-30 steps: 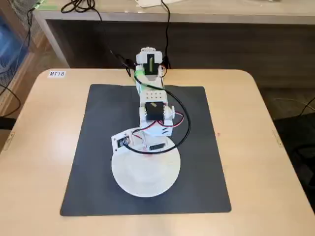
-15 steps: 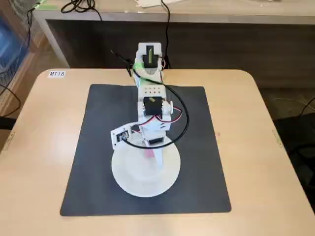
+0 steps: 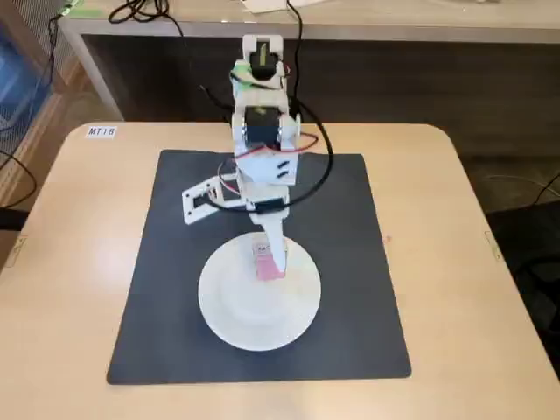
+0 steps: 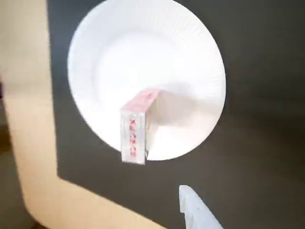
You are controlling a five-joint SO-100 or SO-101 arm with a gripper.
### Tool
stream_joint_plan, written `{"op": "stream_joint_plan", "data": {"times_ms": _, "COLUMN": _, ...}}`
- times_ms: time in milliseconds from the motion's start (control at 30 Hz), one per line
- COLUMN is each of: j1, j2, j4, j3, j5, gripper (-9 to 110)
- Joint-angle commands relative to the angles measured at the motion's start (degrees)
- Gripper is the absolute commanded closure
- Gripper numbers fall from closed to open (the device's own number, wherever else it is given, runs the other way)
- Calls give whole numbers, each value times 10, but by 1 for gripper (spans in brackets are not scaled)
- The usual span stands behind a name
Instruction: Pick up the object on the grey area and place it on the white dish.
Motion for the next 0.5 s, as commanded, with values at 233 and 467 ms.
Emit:
{"op": "stream_joint_plan", "data": {"times_ms": 233, "j1": 20, "j2": 686, "j4": -303, "j3": 657, "j5": 91, "gripper": 101}}
{"op": "stream_joint_plan", "data": {"times_ms": 467, "j1": 25, "j2": 962, "j4": -402, "j3": 971, "j5": 115, "gripper": 101}}
